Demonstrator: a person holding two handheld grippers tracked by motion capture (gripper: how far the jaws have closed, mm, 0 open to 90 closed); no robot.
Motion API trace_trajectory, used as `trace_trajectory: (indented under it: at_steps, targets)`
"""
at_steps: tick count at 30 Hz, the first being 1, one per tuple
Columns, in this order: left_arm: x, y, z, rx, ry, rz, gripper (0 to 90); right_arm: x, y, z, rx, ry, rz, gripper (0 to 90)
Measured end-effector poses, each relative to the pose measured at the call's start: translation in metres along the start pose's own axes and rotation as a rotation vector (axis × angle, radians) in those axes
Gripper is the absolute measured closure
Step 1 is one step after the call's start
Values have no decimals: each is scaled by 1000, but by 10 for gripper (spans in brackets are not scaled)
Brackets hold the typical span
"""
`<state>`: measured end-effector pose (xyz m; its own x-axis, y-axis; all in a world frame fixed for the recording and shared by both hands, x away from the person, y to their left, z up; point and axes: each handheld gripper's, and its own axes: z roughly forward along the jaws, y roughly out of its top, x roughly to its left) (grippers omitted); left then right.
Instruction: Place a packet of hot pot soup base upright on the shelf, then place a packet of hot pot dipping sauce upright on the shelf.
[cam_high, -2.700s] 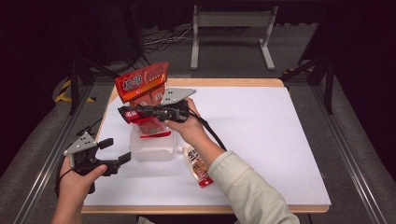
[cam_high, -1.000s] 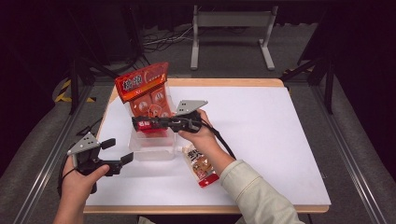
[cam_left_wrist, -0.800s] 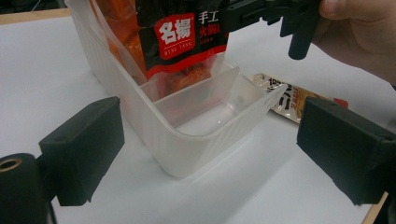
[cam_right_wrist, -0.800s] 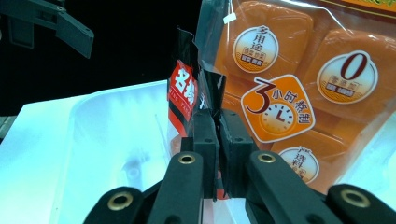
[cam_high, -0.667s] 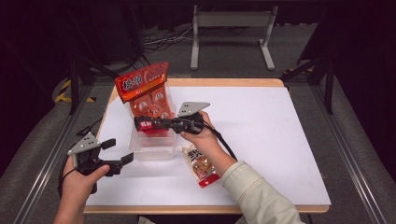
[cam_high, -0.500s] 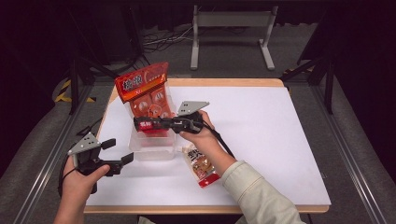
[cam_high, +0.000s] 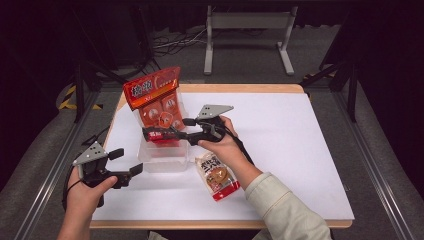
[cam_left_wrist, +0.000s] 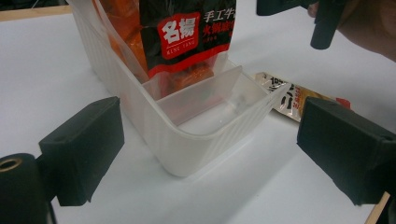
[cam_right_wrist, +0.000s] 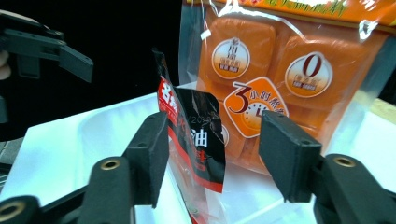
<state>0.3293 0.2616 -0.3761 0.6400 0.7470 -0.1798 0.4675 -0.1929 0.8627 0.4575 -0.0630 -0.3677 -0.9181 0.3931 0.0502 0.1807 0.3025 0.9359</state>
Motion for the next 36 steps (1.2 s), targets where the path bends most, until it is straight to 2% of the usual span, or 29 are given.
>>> trace_trajectory:
  at_steps: [9, 16, 21, 28, 32, 36]
  targets:
    - [-3, 2, 2, 1, -6, 6, 83, 7, 5, -39, 32, -41, -30, 408]
    - [-3, 3, 1, -3, -3, 4, 83, 7, 7, -62, 66, -61, -18, 438]
    - [-3, 3, 1, 5, -6, 11, 82, 3, 5, -74, 103, -57, 16, 441]
    - [-3, 2, 0, 3, -4, 10, 82, 0, -2, -80, 106, -53, 12, 398]
    - [-4, 2, 1, 3, -8, 11, 82, 0, -9, -78, 136, -44, 4, 387]
    - [-4, 3, 1, -21, -21, -1, 81, 0, -20, -72, 166, -38, 21, 401]
